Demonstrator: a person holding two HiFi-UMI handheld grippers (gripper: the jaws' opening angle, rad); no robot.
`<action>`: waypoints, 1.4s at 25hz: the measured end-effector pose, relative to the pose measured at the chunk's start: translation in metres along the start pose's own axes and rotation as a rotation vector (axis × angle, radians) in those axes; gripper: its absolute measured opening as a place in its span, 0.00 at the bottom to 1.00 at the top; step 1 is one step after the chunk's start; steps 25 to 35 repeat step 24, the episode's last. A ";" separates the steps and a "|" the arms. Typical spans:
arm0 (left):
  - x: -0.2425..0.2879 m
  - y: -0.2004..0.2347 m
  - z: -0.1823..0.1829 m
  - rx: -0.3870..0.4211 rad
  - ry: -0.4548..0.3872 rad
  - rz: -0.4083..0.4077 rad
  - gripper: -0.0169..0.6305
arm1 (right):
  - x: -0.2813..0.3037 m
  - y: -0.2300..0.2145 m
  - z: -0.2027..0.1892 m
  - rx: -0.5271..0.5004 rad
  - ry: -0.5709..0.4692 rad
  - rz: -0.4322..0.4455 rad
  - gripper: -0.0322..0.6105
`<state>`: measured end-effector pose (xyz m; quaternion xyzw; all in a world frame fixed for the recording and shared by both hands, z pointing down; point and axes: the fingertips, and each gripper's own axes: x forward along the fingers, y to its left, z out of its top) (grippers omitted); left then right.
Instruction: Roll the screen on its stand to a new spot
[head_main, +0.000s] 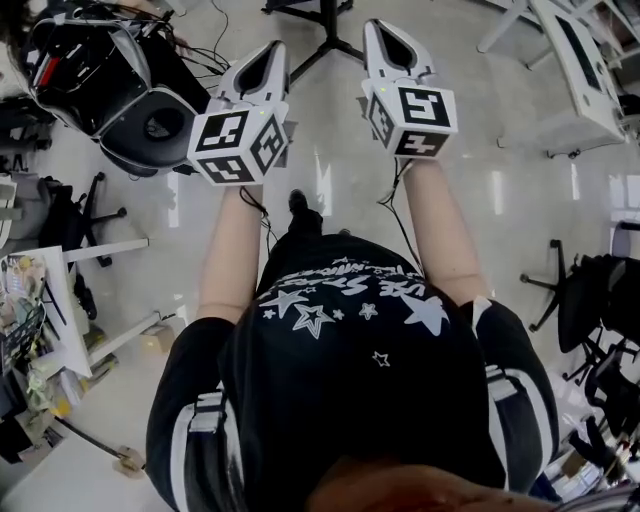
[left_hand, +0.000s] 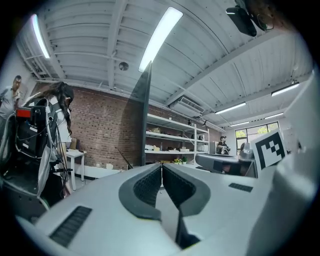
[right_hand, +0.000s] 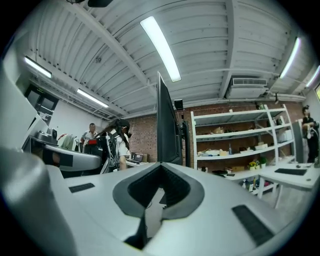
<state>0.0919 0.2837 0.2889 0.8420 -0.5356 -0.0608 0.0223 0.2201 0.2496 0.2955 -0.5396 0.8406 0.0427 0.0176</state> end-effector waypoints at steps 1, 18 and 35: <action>-0.002 -0.002 0.001 0.001 -0.004 -0.001 0.05 | -0.002 0.002 0.000 -0.009 0.004 0.002 0.06; -0.009 -0.019 0.004 0.007 -0.012 0.007 0.05 | -0.012 -0.003 -0.011 -0.026 0.062 0.021 0.06; -0.010 -0.015 0.004 0.012 -0.008 -0.001 0.05 | -0.008 0.004 -0.011 -0.039 0.063 0.034 0.06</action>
